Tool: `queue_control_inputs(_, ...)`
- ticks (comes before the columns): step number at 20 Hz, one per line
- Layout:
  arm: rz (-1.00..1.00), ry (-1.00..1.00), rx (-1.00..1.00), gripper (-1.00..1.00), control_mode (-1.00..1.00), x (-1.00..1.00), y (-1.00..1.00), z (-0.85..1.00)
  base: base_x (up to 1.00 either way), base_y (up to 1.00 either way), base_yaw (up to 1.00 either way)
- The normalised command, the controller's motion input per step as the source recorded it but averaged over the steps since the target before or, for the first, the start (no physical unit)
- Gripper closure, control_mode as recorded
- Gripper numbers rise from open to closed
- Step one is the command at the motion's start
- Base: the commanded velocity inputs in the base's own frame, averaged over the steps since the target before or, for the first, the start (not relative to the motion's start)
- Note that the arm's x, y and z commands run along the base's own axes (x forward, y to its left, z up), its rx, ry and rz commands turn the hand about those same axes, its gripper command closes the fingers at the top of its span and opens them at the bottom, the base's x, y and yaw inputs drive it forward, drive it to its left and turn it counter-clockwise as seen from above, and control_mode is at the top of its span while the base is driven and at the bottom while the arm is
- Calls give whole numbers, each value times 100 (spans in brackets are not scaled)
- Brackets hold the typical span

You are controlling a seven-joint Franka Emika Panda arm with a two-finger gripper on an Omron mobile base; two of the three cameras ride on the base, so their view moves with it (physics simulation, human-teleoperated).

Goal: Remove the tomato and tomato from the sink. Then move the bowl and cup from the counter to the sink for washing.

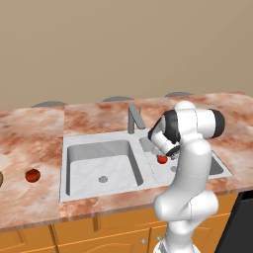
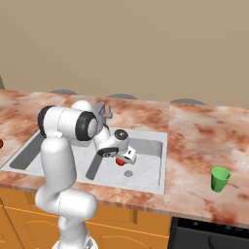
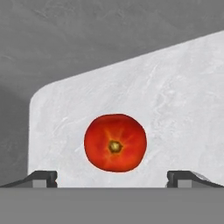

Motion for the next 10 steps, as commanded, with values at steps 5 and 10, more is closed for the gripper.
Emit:
queue_control_inputs(5,-1,0,0,-100,-100,1,1,-16,0,0,0)
queue_control_inputs(10,0,0,0,-100,-100,1,0,-17,0,0,0)
